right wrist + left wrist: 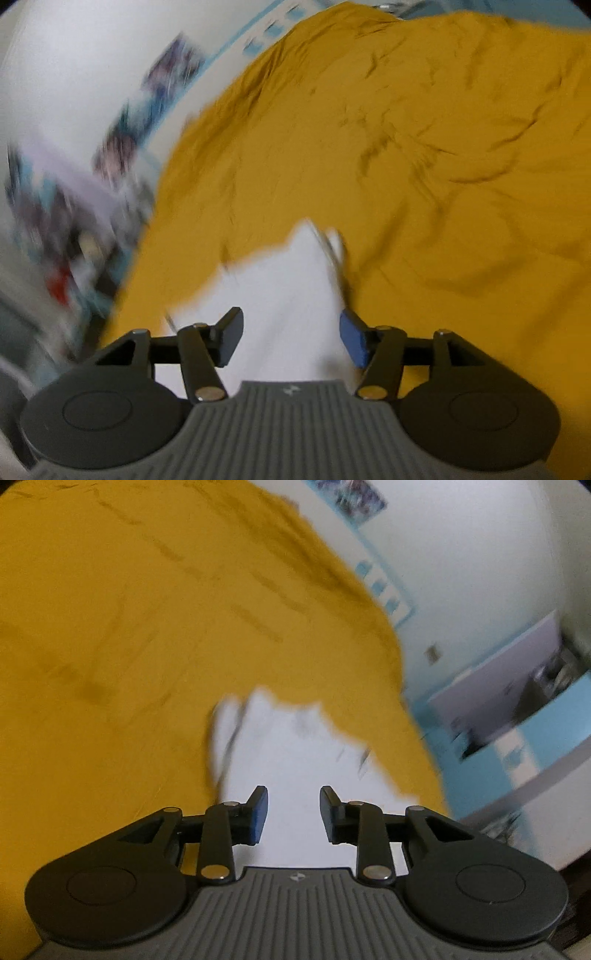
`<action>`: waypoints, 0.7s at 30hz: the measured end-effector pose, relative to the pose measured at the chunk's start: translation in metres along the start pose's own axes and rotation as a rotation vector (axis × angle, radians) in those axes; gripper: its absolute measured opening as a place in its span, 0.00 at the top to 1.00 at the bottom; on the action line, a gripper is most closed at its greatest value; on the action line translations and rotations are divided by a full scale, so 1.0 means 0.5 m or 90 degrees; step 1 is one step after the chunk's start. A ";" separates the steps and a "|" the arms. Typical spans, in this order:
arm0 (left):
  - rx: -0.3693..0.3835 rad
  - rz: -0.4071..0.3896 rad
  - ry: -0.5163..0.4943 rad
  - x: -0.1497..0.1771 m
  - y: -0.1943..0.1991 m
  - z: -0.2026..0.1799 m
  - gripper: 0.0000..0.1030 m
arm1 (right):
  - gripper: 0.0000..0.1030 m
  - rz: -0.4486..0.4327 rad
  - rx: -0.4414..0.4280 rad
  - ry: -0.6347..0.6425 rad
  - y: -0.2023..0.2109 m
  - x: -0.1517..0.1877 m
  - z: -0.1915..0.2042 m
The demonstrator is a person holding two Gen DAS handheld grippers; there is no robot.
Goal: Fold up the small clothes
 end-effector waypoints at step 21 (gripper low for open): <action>-0.087 0.070 -0.097 0.104 -0.013 -0.026 0.68 | 0.39 0.026 0.020 0.135 0.028 0.131 0.038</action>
Point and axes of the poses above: each gripper's, at about its wrist camera, not at the fingertips, and y roughly against the way its jaws point, z to its left, x to its underside, the point moved 5 cm from there along -y, roughly the way its jaws point, and after that the axes turned 4 degrees about -z, right-handed, at the moved point
